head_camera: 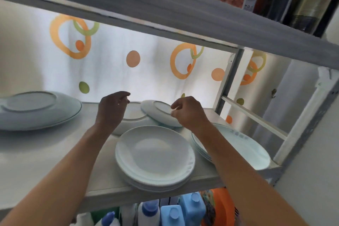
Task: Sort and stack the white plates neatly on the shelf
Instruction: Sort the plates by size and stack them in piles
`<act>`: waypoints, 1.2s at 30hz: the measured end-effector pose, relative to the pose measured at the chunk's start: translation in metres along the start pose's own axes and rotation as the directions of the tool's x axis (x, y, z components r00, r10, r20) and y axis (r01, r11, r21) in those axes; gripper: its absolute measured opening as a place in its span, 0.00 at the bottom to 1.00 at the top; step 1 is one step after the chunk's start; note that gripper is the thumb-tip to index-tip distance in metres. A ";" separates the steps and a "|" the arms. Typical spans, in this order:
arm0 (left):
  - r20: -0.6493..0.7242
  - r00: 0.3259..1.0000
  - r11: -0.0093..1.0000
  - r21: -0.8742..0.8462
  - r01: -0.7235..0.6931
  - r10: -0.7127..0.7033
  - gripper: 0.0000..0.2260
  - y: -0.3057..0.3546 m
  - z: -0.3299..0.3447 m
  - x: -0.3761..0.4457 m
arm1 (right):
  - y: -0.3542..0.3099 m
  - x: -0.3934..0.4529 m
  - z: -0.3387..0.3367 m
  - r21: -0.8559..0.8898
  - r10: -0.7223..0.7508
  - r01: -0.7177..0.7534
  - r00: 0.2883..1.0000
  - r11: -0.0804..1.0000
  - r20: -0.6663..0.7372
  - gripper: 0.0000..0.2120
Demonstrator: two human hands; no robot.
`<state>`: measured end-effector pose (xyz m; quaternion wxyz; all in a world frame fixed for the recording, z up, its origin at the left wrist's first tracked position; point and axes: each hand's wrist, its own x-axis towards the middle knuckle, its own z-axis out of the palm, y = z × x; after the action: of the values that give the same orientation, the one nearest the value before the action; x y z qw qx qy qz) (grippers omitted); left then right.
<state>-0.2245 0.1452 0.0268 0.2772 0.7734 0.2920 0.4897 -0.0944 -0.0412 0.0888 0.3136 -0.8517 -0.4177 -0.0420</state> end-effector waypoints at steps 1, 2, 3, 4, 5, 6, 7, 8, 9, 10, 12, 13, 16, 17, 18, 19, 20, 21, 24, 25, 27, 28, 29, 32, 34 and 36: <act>-0.002 1.000 0.998 0.051 -0.027 0.027 0.12 -0.004 -0.001 0.000 | -0.002 0.011 0.008 -0.066 0.012 -0.008 0.998 0.998 0.066 0.13; 0.013 0.999 0.995 0.088 -0.044 0.043 0.12 -0.006 -0.001 -0.001 | -0.003 0.021 0.014 -0.132 0.024 -0.007 0.991 0.991 0.131 0.19; 0.037 0.998 0.992 0.115 -0.050 0.046 0.12 -0.008 0.000 -0.001 | -0.004 0.029 0.021 -0.199 0.037 0.002 0.980 0.980 0.196 0.24; 0.062 0.997 0.990 0.132 -0.049 0.041 0.12 -0.010 0.000 -0.001 | -0.006 0.036 0.026 -0.255 0.053 0.013 0.967 0.967 0.251 0.30; 0.080 0.996 0.989 0.141 -0.046 0.035 0.12 -0.012 0.001 -0.001 | -0.006 0.043 0.030 -0.293 0.071 0.021 0.951 0.956 0.300 0.35; 0.094 0.995 0.988 0.146 -0.046 0.032 0.12 -0.012 0.002 -0.002 | -0.006 0.048 0.033 -0.313 0.093 0.020 0.935 0.949 0.342 0.38; 0.107 0.994 0.987 0.151 -0.053 0.037 0.12 -0.011 0.004 -0.003 | -0.006 0.053 0.035 -0.323 0.115 0.013 0.920 0.946 0.376 0.41; 0.124 0.991 0.985 0.160 -0.061 0.041 0.12 -0.011 0.004 -0.004 | -0.006 0.056 0.038 -0.332 0.133 0.008 0.907 0.943 0.399 0.41; 0.142 0.989 0.983 0.169 -0.066 0.042 0.12 -0.010 0.005 -0.005 | -0.006 0.060 0.042 -0.333 0.135 0.010 0.902 0.943 0.410 0.38; 0.162 0.986 0.982 0.179 -0.065 0.036 0.12 -0.010 0.005 -0.005 | -0.005 0.062 0.046 -0.338 0.129 0.020 0.902 0.941 0.413 0.30; 0.215 0.977 0.978 0.205 -0.048 0.002 0.13 -0.010 0.007 -0.005 | -0.003 0.061 0.051 -0.360 0.096 0.054 0.917 0.931 0.387 0.12; 0.247 0.969 0.974 0.220 -0.044 -0.012 0.13 -0.011 0.008 -0.005 | -0.003 0.060 0.053 -0.365 0.082 0.066 0.923 0.929 0.376 0.10; 0.331 0.943 0.967 0.247 -0.057 -0.029 0.13 -0.012 0.010 -0.007 | -0.005 0.054 0.054 -0.407 0.035 0.118 0.936 0.906 0.350 0.09; 0.347 0.937 0.965 0.256 -0.061 -0.033 0.13 -0.012 0.010 -0.008 | -0.006 0.053 0.053 -0.420 0.022 0.127 0.943 0.898 0.332 0.09; 0.357 0.933 0.963 0.264 -0.060 -0.040 0.12 -0.012 0.010 -0.008 | -0.007 0.052 0.053 -0.444 0.005 0.136 0.953 0.886 0.302 0.09; 0.358 0.933 0.962 0.268 -0.057 -0.044 0.12 -0.012 0.011 -0.009 | -0.008 0.051 0.053 -0.485 -0.015 0.146 0.965 0.862 0.263 0.07; 0.360 0.932 0.961 0.271 -0.055 -0.048 0.11 -0.013 0.011 -0.009 | -0.009 0.051 0.053 -0.537 -0.050 0.165 0.974 0.827 0.222 0.06; 0.362 0.931 0.960 0.274 -0.055 -0.050 0.11 -0.013 0.011 -0.009 | -0.010 0.050 0.052 -0.588 -0.097 0.186 0.979 0.787 0.179 0.06; 0.373 0.926 0.961 0.273 -0.053 -0.055 0.11 -0.013 0.010 -0.010 | -0.006 0.047 0.049 -0.683 -0.235 0.187 0.972 0.706 0.023 0.11; 0.374 0.926 0.963 0.267 -0.049 -0.056 0.11 -0.013 0.010 -0.010 | -0.003 0.047 0.046 -0.685 -0.276 0.176 0.960 0.707 -0.038 0.11; 0.374 0.926 0.964 0.261 -0.043 -0.060 0.11 -0.014 0.010 -0.012 | 0.005 0.048 0.037 -0.675 -0.354 0.155 0.920 0.721 -0.167 0.12; 0.367 0.929 0.965 0.258 -0.044 -0.056 0.11 -0.014 0.011 -0.013 | 0.007 0.048 0.032 -0.663 -0.387 0.144 0.892 0.734 -0.235 0.13; 0.344 0.938 0.966 0.252 -0.051 -0.040 0.11 -0.015 0.012 -0.013 | 0.009 0.047 0.026 -0.632 -0.406 0.130 0.858 0.764 -0.314 0.13; 0.190 0.981 0.979 0.188 -0.081 0.044 0.11 -0.010 0.008 -0.012 | 0.005 0.045 0.005 -0.310 -0.273 0.120 0.814 0.943 -0.513 0.13; 0.063 0.995 0.994 0.068 -0.081 0.077 0.11 -0.003 0.003 -0.009 | 0.003 0.045 -0.007 0.059 -0.045 0.083 0.874 0.995 -0.484 0.09; 0.014 1.000 0.990 -0.140 -0.025 0.027 0.10 0.006 -0.003 -0.007 | 0.001 0.040 -0.013 0.434 0.141 0.006 0.942 0.901 -0.305 0.05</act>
<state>-0.2285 0.1370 0.0278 0.3264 0.7596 0.2449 0.5064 -0.0655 -0.0217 0.1120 0.5595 -0.7569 -0.3283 -0.0795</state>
